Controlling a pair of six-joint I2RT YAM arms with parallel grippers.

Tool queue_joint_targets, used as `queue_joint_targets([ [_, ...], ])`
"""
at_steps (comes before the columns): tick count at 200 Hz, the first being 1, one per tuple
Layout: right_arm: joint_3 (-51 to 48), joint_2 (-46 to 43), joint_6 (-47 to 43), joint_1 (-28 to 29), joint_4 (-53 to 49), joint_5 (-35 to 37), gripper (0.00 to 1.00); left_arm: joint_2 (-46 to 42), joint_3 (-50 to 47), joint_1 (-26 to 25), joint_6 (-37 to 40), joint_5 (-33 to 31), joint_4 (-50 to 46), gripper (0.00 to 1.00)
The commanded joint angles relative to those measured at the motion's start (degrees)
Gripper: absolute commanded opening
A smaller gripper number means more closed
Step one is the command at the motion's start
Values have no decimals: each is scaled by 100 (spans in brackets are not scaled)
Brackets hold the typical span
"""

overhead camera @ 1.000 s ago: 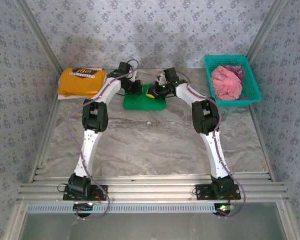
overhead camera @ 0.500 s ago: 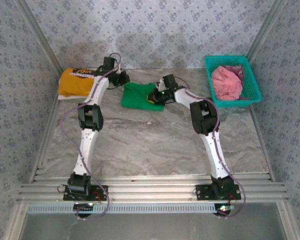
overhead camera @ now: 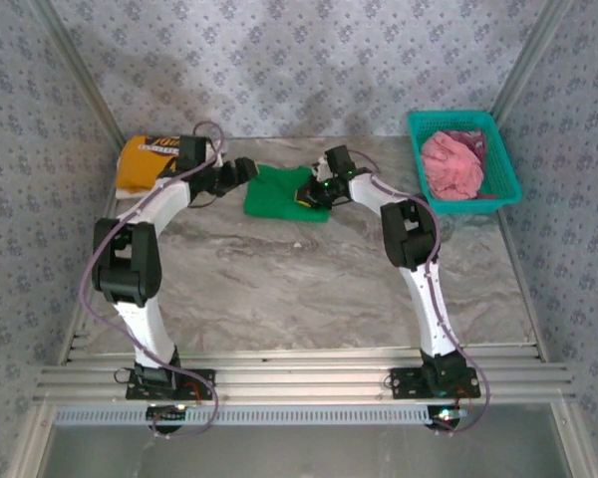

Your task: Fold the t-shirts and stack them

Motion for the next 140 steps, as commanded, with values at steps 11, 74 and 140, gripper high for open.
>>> queue_joint_targets([
  [11, -16, -194, -154, 26, -308, 81, 0, 471, -239, 36, -327, 502, 697, 83],
  [74, -326, -130, -153, -80, -190, 53, 0, 798, -92, -17, -688, 646, 1261, 9],
  [140, -449, -284, -145, -146, -122, 14, 0, 237, -296, 194, -531, -381, -52, 4],
])
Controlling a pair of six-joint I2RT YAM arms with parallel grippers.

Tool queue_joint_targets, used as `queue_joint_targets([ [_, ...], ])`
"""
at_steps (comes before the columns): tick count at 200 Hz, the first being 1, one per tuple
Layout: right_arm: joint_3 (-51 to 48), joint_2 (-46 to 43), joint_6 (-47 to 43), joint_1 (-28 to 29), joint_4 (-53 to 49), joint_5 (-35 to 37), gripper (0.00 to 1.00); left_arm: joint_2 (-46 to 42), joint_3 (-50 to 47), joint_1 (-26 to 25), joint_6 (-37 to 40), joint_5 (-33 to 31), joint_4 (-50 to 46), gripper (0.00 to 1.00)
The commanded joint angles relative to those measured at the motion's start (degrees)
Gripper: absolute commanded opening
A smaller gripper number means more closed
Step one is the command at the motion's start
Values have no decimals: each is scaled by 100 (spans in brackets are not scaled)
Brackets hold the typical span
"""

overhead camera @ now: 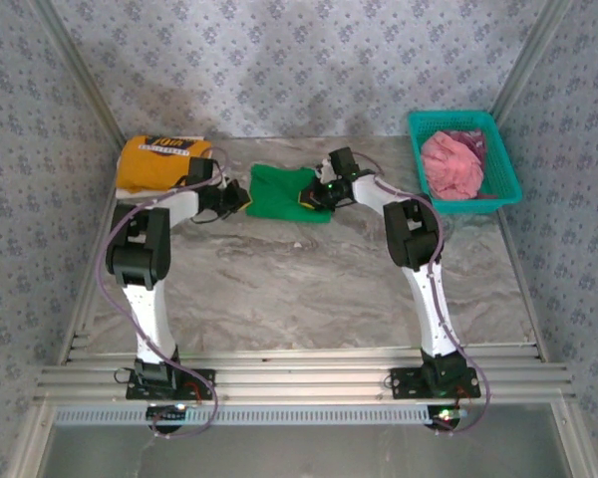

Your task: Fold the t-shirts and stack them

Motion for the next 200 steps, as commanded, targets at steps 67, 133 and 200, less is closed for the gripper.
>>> queue_joint_targets([
  [67, -238, -238, -54, -49, -153, 127, 0, 71, 2290, -640, 499, -1053, -1365, 0],
  [133, -245, -201, 3, -122, -111, 83, 0, 627, 1225, -695, 152, -832, -651, 0],
  [200, -249, -194, 1, -154, -283, 112, 0, 611, 235, -333, 229, -834, -406, 0],
])
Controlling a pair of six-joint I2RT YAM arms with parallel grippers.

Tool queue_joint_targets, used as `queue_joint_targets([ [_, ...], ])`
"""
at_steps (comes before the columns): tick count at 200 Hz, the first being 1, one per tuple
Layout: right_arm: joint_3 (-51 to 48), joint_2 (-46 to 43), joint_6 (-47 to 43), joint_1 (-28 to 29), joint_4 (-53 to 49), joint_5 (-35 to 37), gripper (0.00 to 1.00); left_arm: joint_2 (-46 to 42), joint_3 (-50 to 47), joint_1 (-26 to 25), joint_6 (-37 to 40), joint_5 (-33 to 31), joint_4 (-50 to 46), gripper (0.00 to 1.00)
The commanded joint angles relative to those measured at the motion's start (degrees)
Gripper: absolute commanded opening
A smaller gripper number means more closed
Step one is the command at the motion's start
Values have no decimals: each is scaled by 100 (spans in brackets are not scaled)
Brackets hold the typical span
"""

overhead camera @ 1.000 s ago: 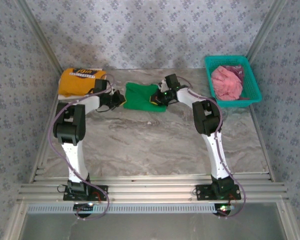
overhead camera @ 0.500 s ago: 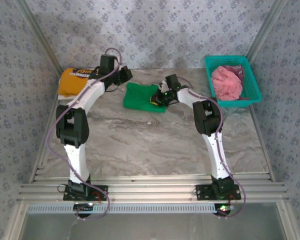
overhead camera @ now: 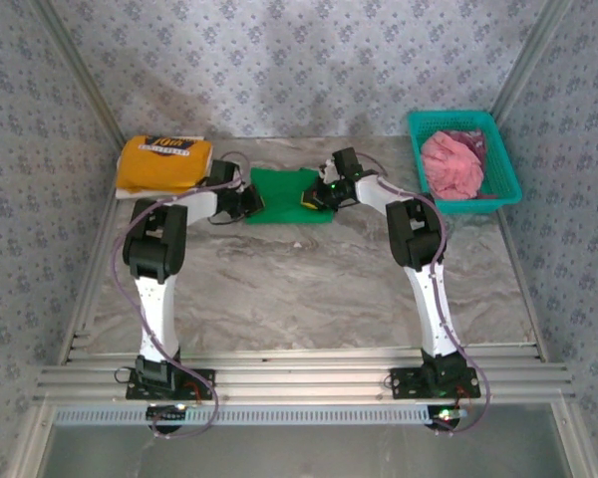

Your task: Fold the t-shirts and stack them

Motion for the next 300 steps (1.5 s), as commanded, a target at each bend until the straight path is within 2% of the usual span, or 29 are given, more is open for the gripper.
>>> queue_joint_targets([
  [1, -74, -98, -8, -74, -353, 107, 0, -69, -217, 201, 97, -154, -451, 0],
  [9, -124, -144, -24, -68, -379, 84, 0, -290, -180, 200, 124, -104, -557, 0],
  [15, -194, -190, -39, -74, -375, 89, 0, -489, -181, 192, 145, -61, -571, 5],
  [44, -512, -331, -33, -131, -286, 86, 0, -1331, -211, 226, 198, -72, -604, 46],
  [55, -663, -385, -10, -149, -219, 99, 0, -1476, -199, 261, 199, -184, -683, 55],
  [64, -748, -416, -29, -157, -209, 96, 0, -1453, -156, 296, 232, -225, -792, 63],
  [82, -919, -478, -70, -182, -207, 101, 0, -1112, 145, 362, 331, -414, -1357, 70],
  [92, -984, -510, -129, -199, -232, 123, 0, -910, 268, 351, 349, -559, -1567, 83],
  [110, -1070, -515, -135, -238, -243, 107, 0, -557, 505, 196, 417, -538, -1636, 95],
  [149, -1106, -417, -136, -270, -174, -22, 0, 99, 1164, -204, 465, -389, -1787, 95],
  [185, -1148, -361, -135, -292, -140, -62, 0, 364, 1465, -427, 376, -216, -1704, 88],
  [235, -1093, -316, -139, -284, -102, -57, 0, 457, 1600, -546, 234, 32, -1608, 78],
  [300, -1080, -362, -136, -263, -107, -66, 0, 354, 1527, -512, 447, -284, -1982, 76],
])
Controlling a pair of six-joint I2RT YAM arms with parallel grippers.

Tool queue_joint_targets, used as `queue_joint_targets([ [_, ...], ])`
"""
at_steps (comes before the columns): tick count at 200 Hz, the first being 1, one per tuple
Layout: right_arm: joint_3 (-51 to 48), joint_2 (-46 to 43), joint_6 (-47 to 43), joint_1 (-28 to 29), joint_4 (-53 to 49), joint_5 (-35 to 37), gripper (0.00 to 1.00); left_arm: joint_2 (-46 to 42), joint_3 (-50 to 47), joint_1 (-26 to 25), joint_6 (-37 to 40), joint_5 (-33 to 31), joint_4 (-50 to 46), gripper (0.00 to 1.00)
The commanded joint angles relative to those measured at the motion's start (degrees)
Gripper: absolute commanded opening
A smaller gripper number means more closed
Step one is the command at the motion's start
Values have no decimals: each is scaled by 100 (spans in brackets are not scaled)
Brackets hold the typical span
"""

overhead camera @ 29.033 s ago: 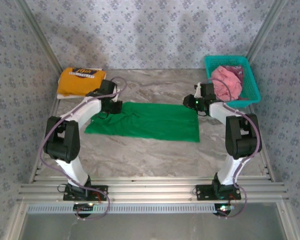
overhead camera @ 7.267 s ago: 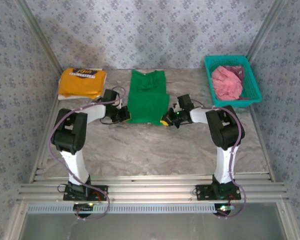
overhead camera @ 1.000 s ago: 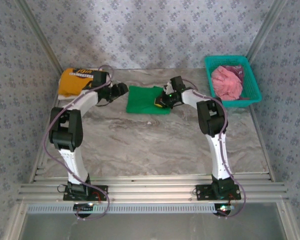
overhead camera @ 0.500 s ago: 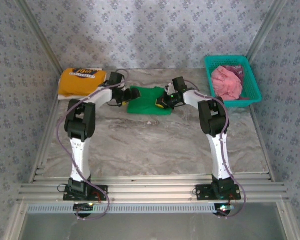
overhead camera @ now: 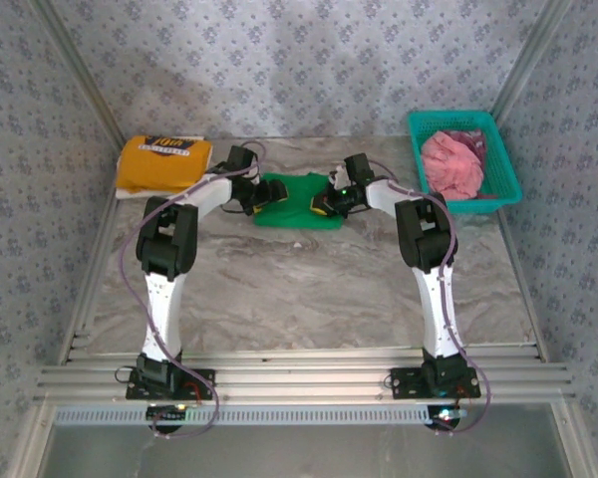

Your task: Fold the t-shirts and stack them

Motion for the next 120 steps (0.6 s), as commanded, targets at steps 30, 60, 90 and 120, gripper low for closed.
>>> queue_joint_targets([
  [30, -56, 160, -106, -18, -376, 207, 0, -259, -21, -178, 266, -470, -630, 68],
  [60, 48, 227, -112, -1, -422, 209, 0, -716, -75, -233, 332, -1548, -1267, 70],
  [90, 101, 240, -113, 12, -471, 231, 0, -935, -133, -277, 395, -1948, -1576, 74],
  [120, 133, 238, -107, 43, -484, 277, 0, -743, -370, -288, 184, -1386, -1288, 75],
])
